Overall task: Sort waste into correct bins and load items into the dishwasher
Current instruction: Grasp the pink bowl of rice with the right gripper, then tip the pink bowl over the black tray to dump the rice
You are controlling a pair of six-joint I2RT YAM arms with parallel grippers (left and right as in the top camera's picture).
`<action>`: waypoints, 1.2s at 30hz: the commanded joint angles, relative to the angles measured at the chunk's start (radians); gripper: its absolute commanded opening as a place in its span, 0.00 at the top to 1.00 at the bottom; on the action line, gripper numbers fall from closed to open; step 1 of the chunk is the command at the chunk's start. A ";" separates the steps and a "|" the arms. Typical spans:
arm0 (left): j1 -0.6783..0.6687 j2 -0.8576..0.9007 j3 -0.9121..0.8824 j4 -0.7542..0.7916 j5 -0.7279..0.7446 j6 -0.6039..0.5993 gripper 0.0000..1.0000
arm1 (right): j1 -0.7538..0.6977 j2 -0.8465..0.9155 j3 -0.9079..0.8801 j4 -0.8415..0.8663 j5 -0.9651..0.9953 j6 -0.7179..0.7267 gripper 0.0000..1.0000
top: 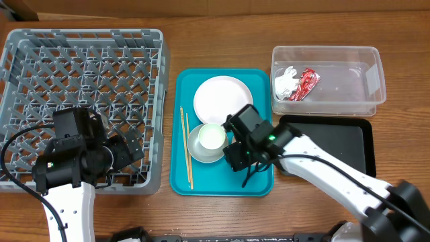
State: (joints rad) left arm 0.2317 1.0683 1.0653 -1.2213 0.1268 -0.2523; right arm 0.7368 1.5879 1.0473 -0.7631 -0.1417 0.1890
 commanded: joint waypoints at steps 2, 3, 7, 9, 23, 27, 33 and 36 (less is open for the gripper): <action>0.005 0.003 0.018 -0.002 -0.007 0.021 0.00 | 0.021 0.088 -0.005 0.039 0.018 0.030 0.41; 0.005 0.003 0.018 -0.002 -0.007 0.021 0.00 | 0.025 0.105 -0.005 0.045 0.018 0.031 0.44; 0.005 0.003 0.018 -0.002 -0.007 0.021 0.00 | 0.027 0.155 -0.005 0.048 0.017 0.053 0.75; 0.005 0.003 0.018 -0.002 -0.007 0.021 0.00 | 0.027 0.154 -0.005 0.049 0.018 0.061 0.81; 0.005 0.003 0.018 -0.002 -0.007 0.021 0.00 | -0.001 0.012 0.101 -0.051 0.036 0.131 0.96; 0.005 0.003 0.018 -0.002 -0.007 0.021 0.00 | -0.048 -0.065 0.110 -0.111 0.032 0.210 0.96; 0.005 0.003 0.018 -0.002 -0.007 0.021 0.00 | -0.240 -0.156 0.109 -0.122 -0.136 0.234 0.96; 0.005 0.003 0.018 -0.002 -0.007 0.021 0.00 | -0.419 -0.156 0.069 -0.133 -0.302 0.202 0.96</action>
State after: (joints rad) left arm 0.2317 1.0683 1.0653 -1.2232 0.1265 -0.2523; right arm 0.4320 1.4483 1.1278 -0.8955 -0.2756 0.4076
